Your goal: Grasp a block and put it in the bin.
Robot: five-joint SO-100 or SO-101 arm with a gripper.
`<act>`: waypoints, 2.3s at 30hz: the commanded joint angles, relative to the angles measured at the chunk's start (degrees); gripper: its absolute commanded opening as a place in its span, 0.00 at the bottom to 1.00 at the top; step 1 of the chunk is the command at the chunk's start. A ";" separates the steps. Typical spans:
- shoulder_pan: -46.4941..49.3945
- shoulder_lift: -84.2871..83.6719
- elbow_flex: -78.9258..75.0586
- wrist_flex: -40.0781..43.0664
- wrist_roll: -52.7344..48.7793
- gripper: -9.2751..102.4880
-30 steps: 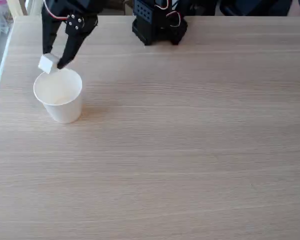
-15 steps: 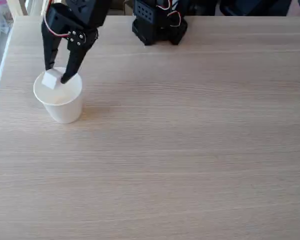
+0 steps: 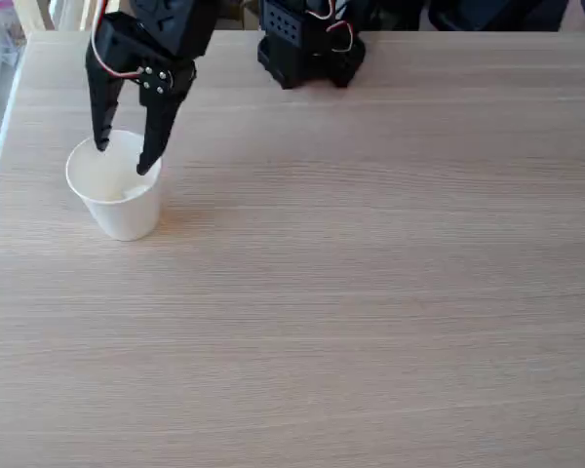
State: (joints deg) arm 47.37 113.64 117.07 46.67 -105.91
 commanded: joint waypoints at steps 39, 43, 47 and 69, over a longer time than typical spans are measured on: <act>-54.14 77.17 54.93 29.36 10.20 0.08; -53.26 77.17 58.18 28.92 10.37 0.08; -52.21 77.17 60.82 29.18 9.76 0.08; -51.15 77.26 61.00 30.32 15.91 0.08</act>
State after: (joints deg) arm -3.60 190.63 177.28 77.17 -90.53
